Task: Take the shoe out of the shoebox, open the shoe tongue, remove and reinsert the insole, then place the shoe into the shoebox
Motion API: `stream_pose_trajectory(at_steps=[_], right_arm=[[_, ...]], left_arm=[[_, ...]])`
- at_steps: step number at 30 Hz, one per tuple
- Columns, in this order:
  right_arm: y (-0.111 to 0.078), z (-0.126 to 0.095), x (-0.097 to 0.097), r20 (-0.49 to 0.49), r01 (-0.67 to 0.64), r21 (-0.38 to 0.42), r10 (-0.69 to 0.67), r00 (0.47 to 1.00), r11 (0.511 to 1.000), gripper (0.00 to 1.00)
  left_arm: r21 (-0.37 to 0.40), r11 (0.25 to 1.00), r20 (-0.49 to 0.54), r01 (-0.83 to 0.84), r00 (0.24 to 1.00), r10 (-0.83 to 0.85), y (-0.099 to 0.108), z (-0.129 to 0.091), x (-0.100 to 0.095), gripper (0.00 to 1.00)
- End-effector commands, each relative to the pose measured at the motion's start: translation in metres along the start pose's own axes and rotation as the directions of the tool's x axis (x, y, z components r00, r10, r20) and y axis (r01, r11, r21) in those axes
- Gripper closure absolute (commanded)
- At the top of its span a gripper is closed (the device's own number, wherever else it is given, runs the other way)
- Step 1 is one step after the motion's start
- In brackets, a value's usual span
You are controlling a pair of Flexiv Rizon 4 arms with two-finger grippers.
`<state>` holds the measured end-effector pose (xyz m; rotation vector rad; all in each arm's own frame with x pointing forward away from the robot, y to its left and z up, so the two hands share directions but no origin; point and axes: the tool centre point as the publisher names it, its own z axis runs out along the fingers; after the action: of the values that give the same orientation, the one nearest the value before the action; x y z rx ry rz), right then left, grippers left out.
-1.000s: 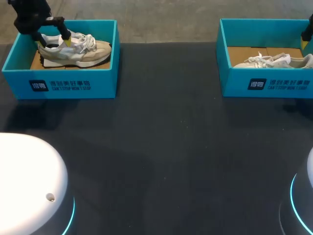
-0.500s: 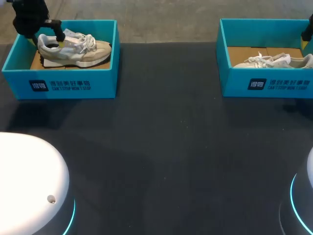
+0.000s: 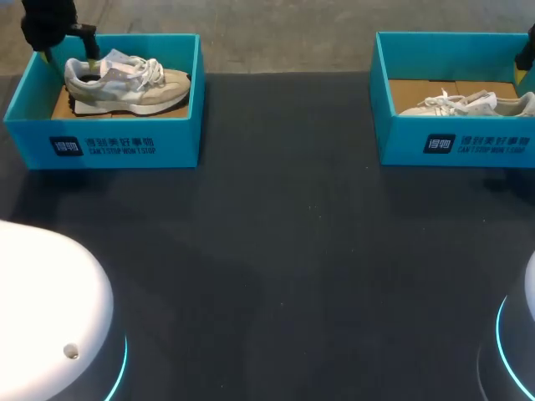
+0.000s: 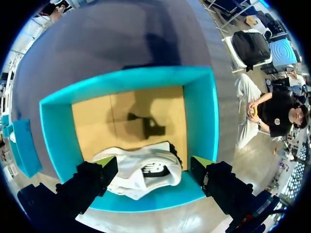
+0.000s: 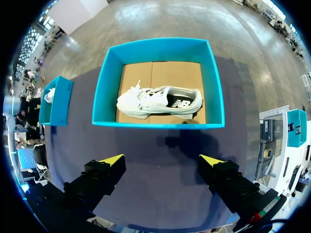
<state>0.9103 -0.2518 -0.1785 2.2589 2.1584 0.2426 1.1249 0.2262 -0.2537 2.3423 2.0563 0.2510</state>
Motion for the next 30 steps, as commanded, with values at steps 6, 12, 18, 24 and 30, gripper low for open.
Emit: stream_pose_trajectory(at_steps=[6,12,18,24,30], right_arm=[[-0.001,0.0,0.0,-0.001,0.0,-0.003,0.0,1.0,1.0,0.0],[-0.001,0.0,0.0,-0.001,0.0,-0.003,0.0,1.0,1.0,0.0],[-0.001,0.0,0.0,-0.001,0.0,-0.003,0.0,1.0,1.0,0.0],[-0.001,0.0,0.0,-0.001,0.0,-0.003,0.0,1.0,1.0,0.0],[-0.001,0.0,0.0,-0.001,0.0,-0.003,0.0,1.0,1.0,0.0]], left_arm=[[0.047,0.998,-0.021,0.041,0.999,-0.04,0.048,0.023,0.019,0.0],[0.06,0.995,-0.017,0.084,0.996,-0.083,0.055,0.032,0.029,0.03],[0.088,0.993,0.005,0.078,0.997,-0.079,0.057,0.036,0.034,0.51],[0.111,0.993,0.017,0.051,0.998,-0.053,0.052,0.042,0.035,0.75],[0.114,0.993,0.037,0.045,0.998,-0.049,0.048,0.044,0.041,0.75]])
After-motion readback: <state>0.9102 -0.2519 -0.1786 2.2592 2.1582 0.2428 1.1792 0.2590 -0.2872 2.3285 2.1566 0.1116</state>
